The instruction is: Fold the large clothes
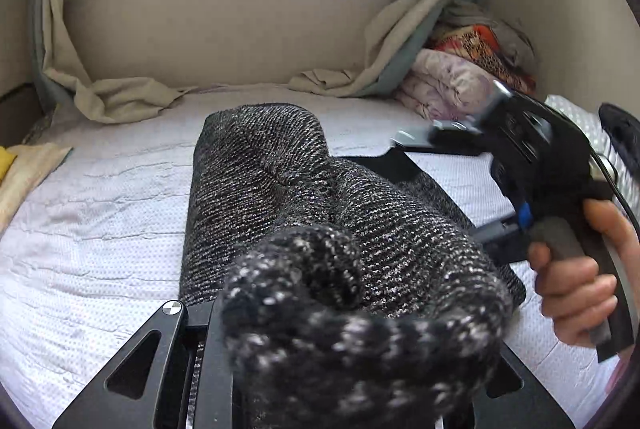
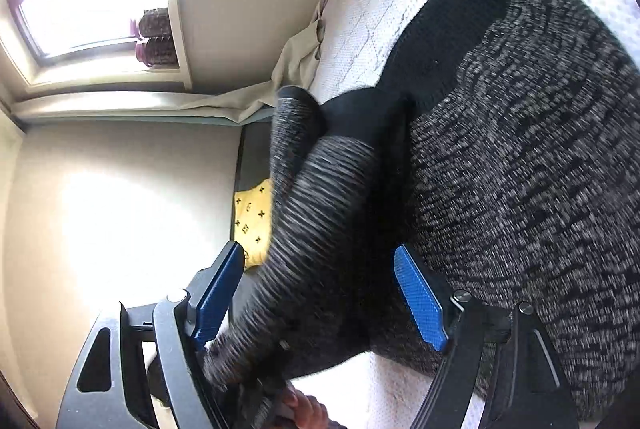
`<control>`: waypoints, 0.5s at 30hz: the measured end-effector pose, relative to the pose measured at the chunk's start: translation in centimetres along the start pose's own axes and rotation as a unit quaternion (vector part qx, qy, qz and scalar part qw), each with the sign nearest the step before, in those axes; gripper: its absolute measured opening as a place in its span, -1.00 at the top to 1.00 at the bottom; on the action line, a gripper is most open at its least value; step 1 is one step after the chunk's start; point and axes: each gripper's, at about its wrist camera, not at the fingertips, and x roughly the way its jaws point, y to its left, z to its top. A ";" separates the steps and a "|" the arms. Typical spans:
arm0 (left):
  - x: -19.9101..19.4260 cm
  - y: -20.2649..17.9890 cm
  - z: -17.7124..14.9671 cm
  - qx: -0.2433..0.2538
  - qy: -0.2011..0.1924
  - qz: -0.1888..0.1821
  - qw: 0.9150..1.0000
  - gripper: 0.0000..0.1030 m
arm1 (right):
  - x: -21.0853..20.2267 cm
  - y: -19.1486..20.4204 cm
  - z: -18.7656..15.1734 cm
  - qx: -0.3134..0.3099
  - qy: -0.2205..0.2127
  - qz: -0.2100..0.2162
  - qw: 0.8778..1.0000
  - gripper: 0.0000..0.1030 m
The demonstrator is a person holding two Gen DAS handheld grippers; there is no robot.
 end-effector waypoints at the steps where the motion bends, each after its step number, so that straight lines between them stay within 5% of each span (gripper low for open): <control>1: 0.0 0.0 -0.1 0.001 0.001 0.000 1.000 0.47 | 0.5 0.1 0.3 -0.004 0.000 -0.007 1.000 -0.48; 7: 0.1 -0.4 -0.2 0.017 0.002 0.004 1.000 0.47 | 3.2 0.5 2.2 -0.010 0.006 -0.026 1.000 -0.48; 13: 0.5 -1.0 -0.4 0.059 0.002 0.016 0.998 0.47 | 5.9 3.5 5.5 -0.045 0.005 -0.088 0.995 -0.47; 15: 0.6 -1.3 -0.5 0.067 0.002 0.019 0.998 0.47 | 7.2 5.1 6.2 -0.078 0.011 -0.136 0.988 -0.22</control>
